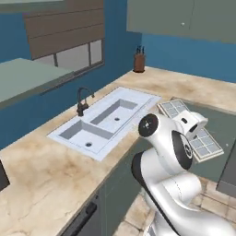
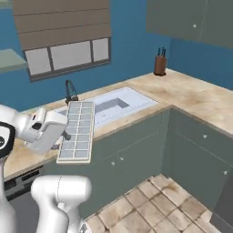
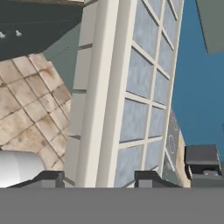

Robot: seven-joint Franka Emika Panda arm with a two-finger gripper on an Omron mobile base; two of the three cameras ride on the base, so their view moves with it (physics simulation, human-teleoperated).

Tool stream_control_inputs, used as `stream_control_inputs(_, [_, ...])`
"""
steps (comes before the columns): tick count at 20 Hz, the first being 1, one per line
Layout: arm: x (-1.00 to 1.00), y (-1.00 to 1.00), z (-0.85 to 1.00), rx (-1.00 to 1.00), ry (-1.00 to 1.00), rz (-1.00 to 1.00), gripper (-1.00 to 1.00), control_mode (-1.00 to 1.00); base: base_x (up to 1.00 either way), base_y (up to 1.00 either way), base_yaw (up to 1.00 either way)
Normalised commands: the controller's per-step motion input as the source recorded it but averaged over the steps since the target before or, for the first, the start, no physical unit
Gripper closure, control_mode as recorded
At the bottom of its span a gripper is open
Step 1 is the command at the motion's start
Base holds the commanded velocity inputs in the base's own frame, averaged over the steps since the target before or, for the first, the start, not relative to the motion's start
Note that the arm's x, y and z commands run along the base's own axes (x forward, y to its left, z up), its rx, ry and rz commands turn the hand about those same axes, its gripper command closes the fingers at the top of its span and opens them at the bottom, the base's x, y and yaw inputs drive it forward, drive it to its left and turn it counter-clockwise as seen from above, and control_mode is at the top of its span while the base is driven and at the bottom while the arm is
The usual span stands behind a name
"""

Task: The ice cube tray has been filled with water. Take the tray and place it in the freezer to make ice. Close the freezer door after placing the tray.

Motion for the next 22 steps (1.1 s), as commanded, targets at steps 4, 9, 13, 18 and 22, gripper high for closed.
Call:
stream_control_inputs(4, [0.00,0.00,0.00,0.00,0.00,0.00,1.00,1.00,-0.22,0.00,-0.65])
stream_control_inputs(9, [0.00,0.00,0.00,0.00,0.00,0.00,1.00,1.00,-0.28,0.00,-0.56])
stream_control_inputs(13, [0.00,0.00,0.00,0.00,0.00,0.00,1.00,1.00,-0.24,-0.03,-0.50])
stream_control_inputs(18, [0.00,0.00,0.00,0.00,0.00,0.00,1.00,1.00,-0.15,-0.09,-0.48])
stream_control_inputs(22, [0.00,0.00,0.00,0.00,0.00,0.00,1.00,1.00,-0.11,-0.12,-0.50])
